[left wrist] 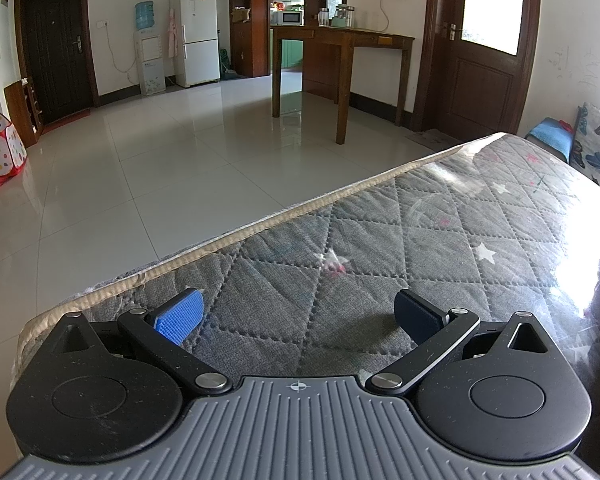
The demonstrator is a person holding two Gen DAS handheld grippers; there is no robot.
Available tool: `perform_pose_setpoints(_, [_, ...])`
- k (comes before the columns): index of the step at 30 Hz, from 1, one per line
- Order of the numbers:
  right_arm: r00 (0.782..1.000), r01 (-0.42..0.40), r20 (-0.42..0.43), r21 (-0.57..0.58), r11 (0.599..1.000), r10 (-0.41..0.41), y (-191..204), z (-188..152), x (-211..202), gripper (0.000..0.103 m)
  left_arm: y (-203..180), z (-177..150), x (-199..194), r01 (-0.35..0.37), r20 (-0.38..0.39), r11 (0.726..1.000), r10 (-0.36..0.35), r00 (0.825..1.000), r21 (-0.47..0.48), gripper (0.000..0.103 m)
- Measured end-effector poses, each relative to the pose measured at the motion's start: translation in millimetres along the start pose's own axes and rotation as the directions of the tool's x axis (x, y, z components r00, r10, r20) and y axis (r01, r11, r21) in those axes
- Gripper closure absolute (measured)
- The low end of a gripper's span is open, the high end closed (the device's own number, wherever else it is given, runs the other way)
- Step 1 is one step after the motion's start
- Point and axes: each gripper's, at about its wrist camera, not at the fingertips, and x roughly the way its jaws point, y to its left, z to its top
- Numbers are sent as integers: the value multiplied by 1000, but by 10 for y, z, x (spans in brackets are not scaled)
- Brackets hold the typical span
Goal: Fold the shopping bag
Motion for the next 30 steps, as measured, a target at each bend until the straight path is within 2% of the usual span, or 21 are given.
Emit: perform_pose_setpoints(30, [1000,-3,1,4,1000,3,34,23,1,0,-20,-3,23,0,0,1000,0,1000,-1,0])
